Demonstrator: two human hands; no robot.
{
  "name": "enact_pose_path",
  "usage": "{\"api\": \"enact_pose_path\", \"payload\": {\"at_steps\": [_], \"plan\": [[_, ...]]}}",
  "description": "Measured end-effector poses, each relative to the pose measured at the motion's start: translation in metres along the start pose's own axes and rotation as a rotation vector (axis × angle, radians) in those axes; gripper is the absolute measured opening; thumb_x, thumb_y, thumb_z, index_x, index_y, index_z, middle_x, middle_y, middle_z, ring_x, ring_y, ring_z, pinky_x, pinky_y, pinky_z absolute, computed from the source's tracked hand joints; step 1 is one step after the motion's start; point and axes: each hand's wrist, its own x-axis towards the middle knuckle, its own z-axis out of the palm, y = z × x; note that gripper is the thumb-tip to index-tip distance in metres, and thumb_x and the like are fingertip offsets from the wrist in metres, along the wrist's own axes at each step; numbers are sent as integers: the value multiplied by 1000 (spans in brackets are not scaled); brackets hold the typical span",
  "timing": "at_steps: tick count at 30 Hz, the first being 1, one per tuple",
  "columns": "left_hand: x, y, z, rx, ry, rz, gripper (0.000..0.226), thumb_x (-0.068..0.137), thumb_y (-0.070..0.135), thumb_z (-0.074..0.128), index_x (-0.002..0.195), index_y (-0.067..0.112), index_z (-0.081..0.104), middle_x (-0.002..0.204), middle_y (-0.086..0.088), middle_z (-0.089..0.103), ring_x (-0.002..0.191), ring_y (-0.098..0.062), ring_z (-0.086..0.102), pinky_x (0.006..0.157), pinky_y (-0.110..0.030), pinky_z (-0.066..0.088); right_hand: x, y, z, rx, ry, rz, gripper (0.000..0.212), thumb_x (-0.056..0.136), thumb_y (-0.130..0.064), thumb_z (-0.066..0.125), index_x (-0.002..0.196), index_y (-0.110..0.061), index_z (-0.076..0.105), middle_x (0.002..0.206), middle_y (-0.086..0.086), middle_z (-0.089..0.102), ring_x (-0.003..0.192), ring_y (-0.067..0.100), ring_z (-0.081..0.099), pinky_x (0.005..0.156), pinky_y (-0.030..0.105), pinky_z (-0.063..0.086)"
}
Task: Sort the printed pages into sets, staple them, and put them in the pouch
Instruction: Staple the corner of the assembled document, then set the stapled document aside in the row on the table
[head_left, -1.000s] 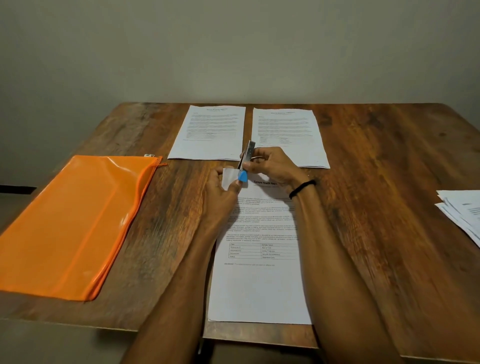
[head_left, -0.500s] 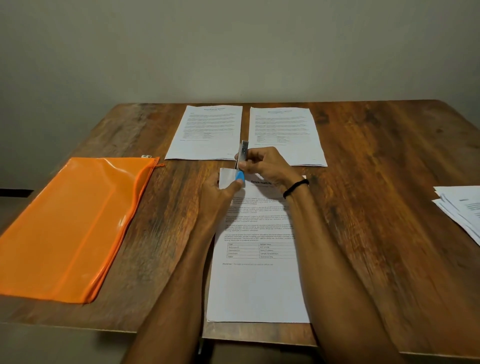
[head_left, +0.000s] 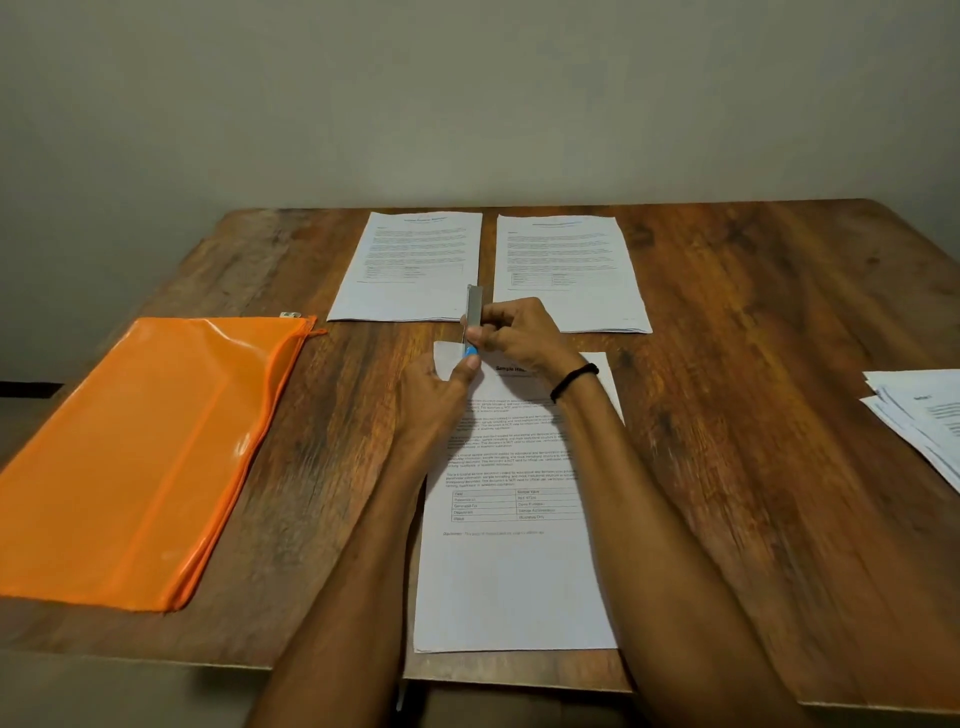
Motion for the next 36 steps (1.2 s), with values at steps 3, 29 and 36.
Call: {"api": "enact_pose_path", "payload": {"at_steps": [3,29,36], "plan": [[-2,4,0,-29,-12,10,13,92,27,71,103,21,69,92,4,73,83,-9,70,72,-24,55,0,-2,-5,48,-26,-9,23,91,-12,71,114,-6,72,99,-1,72,89,4,68,80,15,55],[-28,35,-13,-66,-71,-116,18,97,23,64,111,11,65,95,2,72,83,-12,72,72,-28,62,-167,17,-82,-729,679,550,51,88,-58,65,109,-12,65,116,17,64,107,34,59,93,42,49],[-2,74,-11,-371,-50,-226,33,93,29,70,121,13,64,115,-10,72,103,-35,71,83,-51,58,-198,-20,-87,90,362,192,40,93,-43,66,103,-4,69,89,-5,71,81,7,68,72,25,53]]}}
